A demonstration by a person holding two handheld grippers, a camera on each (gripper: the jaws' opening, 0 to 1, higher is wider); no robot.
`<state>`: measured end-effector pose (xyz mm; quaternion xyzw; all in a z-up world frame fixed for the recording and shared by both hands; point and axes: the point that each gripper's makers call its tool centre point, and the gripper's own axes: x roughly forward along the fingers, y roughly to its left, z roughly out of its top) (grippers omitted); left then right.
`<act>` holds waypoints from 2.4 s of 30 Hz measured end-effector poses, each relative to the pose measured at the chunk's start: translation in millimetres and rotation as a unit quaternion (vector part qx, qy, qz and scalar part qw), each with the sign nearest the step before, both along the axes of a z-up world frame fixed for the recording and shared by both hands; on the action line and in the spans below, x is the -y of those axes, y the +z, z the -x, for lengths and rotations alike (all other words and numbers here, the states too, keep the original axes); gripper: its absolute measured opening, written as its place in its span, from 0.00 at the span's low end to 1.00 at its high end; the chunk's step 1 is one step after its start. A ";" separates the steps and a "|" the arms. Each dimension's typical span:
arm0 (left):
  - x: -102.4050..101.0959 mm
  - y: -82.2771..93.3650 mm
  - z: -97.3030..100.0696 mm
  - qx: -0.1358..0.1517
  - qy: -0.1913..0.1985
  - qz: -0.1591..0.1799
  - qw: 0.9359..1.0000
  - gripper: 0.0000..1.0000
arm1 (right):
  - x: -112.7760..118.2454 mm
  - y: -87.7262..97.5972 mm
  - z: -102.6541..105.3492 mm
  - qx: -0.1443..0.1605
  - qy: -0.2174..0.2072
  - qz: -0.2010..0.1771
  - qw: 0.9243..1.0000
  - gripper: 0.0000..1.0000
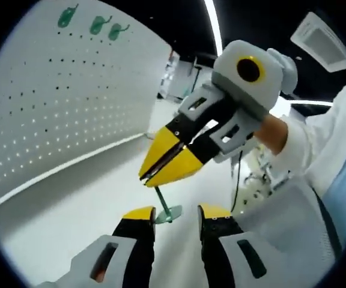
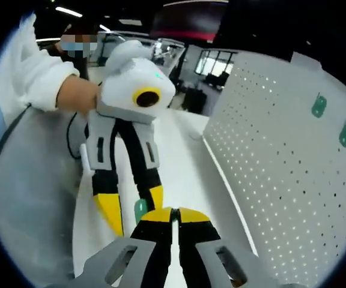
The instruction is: Insert the hook assembly into the mounting plate slot until the hook locks in place.
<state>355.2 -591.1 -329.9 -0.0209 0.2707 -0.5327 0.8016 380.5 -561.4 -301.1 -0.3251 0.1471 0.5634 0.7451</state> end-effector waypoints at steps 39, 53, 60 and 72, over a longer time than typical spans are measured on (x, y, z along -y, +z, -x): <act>-4.8 -4.6 -0.8 0.102 -0.044 -0.070 0.991 0.16 | 0.5 3.0 10.2 0.036 0.010 0.032 0.999 0.00; 17.0 -11.4 38.9 0.153 -0.169 -0.098 0.969 0.16 | 27.1 -3.6 56.0 -0.139 0.085 -0.004 0.987 0.01; 27.9 -14.9 62.3 0.161 -0.225 -0.105 0.955 0.16 | 38.4 -8.1 82.1 -0.228 0.134 -0.010 0.964 0.01; 36.1 -11.3 73.3 0.156 -0.246 -0.091 0.952 0.16 | 41.3 -22.2 97.8 -0.271 0.151 -0.001 0.951 0.01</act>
